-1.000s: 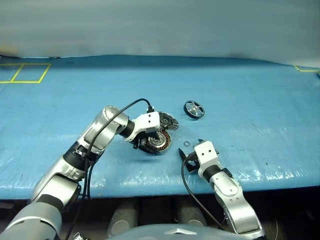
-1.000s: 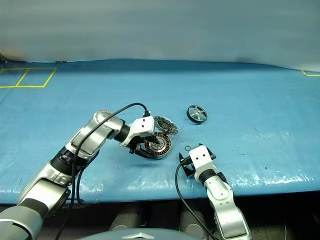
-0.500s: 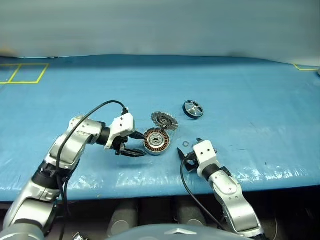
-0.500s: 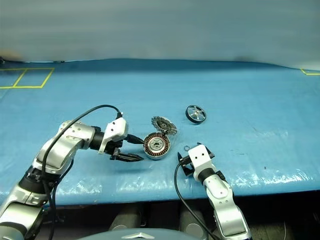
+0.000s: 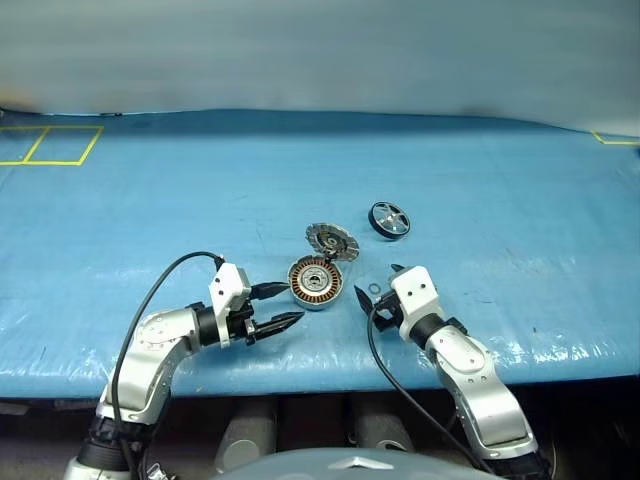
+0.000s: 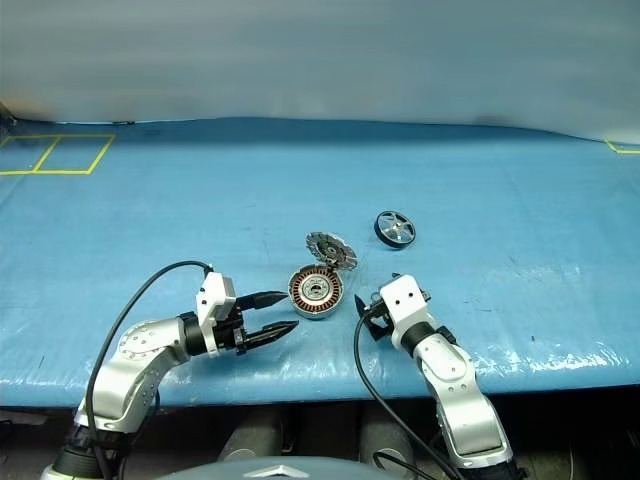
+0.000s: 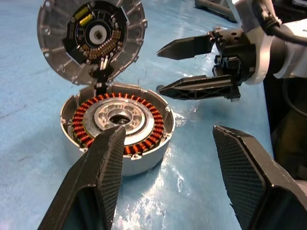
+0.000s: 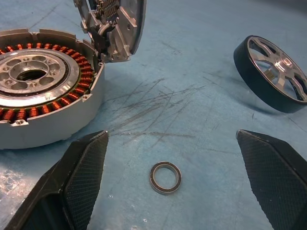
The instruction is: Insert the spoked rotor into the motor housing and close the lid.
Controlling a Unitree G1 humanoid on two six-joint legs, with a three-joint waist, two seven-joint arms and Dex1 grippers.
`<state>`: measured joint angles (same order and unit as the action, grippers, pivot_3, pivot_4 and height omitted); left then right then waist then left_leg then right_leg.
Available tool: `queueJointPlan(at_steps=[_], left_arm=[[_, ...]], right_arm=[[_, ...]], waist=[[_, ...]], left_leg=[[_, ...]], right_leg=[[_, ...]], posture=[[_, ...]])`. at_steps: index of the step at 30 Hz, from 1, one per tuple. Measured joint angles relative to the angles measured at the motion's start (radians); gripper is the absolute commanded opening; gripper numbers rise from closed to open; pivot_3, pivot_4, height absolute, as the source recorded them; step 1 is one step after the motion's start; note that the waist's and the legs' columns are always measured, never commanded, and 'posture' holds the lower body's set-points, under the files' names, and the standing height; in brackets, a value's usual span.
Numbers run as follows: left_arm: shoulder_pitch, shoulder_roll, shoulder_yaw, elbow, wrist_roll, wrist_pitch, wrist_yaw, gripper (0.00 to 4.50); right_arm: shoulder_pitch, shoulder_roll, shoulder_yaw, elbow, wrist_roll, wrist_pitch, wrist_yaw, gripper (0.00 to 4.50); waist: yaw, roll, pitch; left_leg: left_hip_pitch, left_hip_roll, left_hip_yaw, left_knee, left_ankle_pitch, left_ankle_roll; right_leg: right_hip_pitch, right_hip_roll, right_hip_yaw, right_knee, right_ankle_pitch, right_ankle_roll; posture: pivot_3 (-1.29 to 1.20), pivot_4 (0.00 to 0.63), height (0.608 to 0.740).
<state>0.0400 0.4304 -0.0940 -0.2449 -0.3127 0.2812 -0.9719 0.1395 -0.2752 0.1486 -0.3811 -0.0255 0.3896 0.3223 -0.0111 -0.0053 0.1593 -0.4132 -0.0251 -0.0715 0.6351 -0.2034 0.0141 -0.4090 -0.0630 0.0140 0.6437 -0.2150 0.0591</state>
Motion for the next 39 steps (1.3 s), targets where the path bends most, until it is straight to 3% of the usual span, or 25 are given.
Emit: queueJointPlan(at_steps=[8,16,20,24,29,33,39], left_arm=[[0.028,-0.011,-0.038,0.008,0.017,-0.084,0.017,3.07],[0.020,0.051,-0.052,0.062,0.081,-0.202,0.012,3.07],[0.022,0.007,-0.065,0.109,0.096,-0.279,0.032,3.07],[0.028,-0.025,-0.068,0.139,0.083,-0.305,0.041,3.11],[0.030,-0.079,-0.050,0.143,0.007,-0.308,0.060,3.11],[0.031,-0.070,-0.056,0.172,0.022,-0.335,0.056,3.11],[0.031,-0.072,-0.066,0.172,0.039,-0.347,0.061,3.11]], right_arm=[[-0.015,-0.032,0.000,0.051,0.026,0.035,0.048,4.50],[-0.031,-0.031,0.000,0.079,0.037,0.030,0.052,4.50],[-0.029,-0.030,0.001,0.085,0.039,0.022,0.054,4.50],[-0.024,-0.025,0.007,0.096,0.043,0.008,0.055,3.65],[-0.017,-0.022,0.021,0.098,0.050,0.005,0.059,2.03],[-0.018,-0.023,0.024,0.101,0.050,0.007,0.059,0.73],[-0.023,-0.030,0.024,0.103,0.050,0.008,0.059,0.67]], waist=[[0.000,0.000,0.000],[-0.001,0.000,0.000],[0.000,0.000,-0.001],[0.000,0.000,-0.001],[0.000,0.000,-0.001],[0.000,-0.001,-0.001],[0.000,-0.001,-0.002]], left_leg=[[0.000,0.000,0.000,0.000,0.000,0.000],[0.000,0.000,0.001,0.000,0.000,0.000],[0.001,0.000,0.001,0.000,0.000,0.000],[0.001,0.001,0.001,-0.001,0.000,0.000],[0.002,0.000,0.000,0.001,0.000,0.000],[0.002,0.000,0.000,0.003,0.000,0.000],[0.002,0.000,0.000,0.003,0.000,0.000]], right_leg=[[0.000,0.000,0.000,0.000,0.000,0.000],[0.000,0.000,0.000,0.000,0.000,0.000],[0.000,0.000,0.000,-0.001,0.000,0.000],[0.000,0.000,0.000,0.000,0.000,0.000],[0.000,0.000,0.000,0.000,0.000,0.000],[0.000,0.000,-0.001,0.000,0.000,0.000],[0.000,0.000,-0.001,0.000,0.000,0.000]], posture=[[0.00,0.150,0.740],[0.00,0.150,0.740],[0.00,0.150,0.740],[0.00,0.150,0.740],[0.00,0.150,0.740],[0.00,0.150,0.740],[0.00,0.150,0.740]])
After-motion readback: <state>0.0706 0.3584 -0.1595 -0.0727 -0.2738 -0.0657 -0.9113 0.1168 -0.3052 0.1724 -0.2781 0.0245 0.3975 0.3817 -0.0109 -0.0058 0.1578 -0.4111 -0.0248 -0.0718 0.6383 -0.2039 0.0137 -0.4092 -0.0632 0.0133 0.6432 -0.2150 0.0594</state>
